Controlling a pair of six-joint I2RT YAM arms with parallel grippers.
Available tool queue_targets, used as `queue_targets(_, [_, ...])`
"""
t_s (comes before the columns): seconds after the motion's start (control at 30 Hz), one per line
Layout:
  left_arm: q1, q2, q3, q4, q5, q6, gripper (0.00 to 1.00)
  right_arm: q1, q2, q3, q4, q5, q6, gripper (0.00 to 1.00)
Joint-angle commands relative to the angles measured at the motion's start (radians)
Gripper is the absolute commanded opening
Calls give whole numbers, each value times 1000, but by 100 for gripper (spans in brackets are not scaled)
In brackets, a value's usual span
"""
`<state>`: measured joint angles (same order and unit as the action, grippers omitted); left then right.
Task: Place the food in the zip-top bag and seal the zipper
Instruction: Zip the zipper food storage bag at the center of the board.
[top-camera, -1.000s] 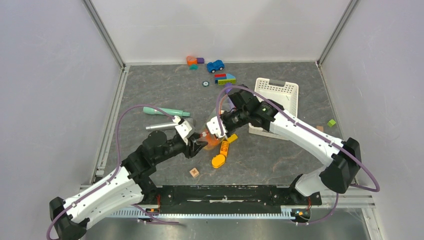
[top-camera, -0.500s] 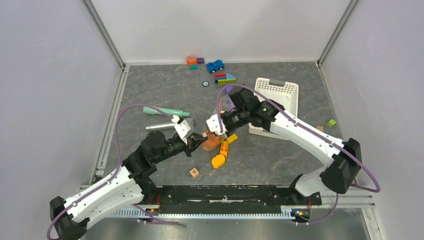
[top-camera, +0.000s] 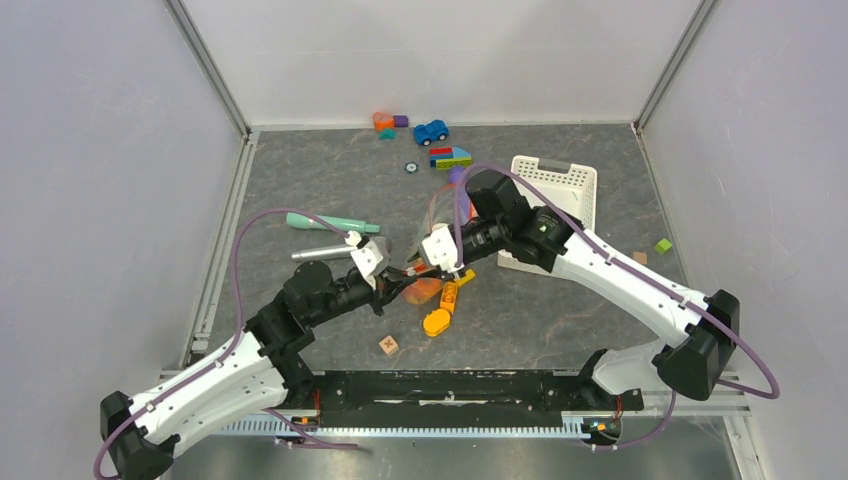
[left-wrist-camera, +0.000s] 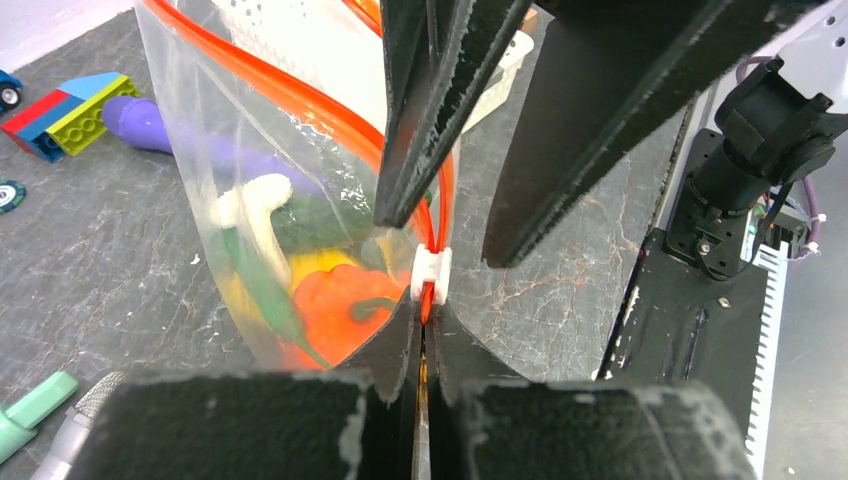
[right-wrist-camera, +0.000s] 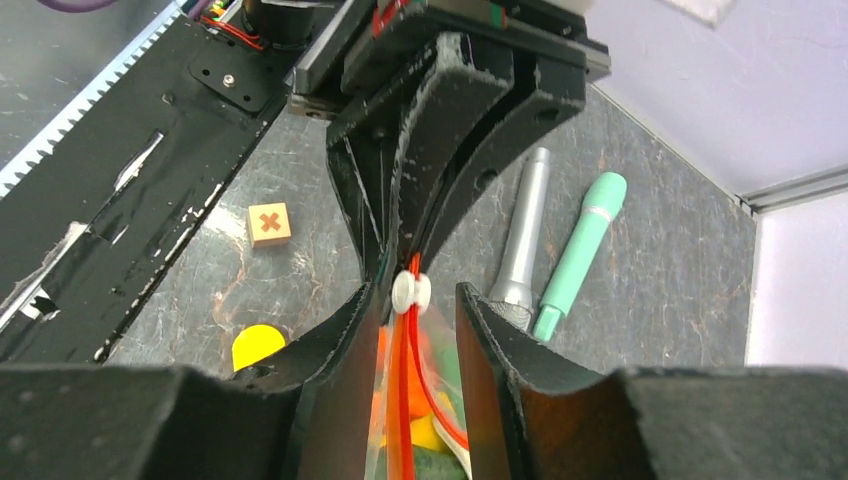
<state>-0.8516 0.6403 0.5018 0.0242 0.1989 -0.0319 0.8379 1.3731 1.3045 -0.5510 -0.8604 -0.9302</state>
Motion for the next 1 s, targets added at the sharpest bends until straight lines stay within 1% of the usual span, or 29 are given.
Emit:
queue_targets(0.0, [-4,10,26,24,37,13,2,28,-26,-13,56,-5,57,40])
queue_targets(0.2, [-4,8,30,22,41,13,2,45,-15,-20,96,55,101,40])
queue_targets(0.3, [-4,2,26,22,40,12,2,48,-10,-21,96,100,113,34])
queue_targets(0.37, [-4,-2,24,21,37,12,2,49,-14,-27,94,113,112,34])
queue_targets(0.6, [-4,-14,26,15,31,13,2,54,-7,-36,90,107,119,34])
queue_targets(0.67, [-4,-16,25,13,31,11,2,57,-2,-34,90,108,124,31])
queue_targets(0.77, [-4,-19,25,10,33,11,2,58,2,-29,89,119,134,24])
queue_targets(0.97, [-4,-33,24,10,40,10,2,61,10,-34,83,138,135,25])
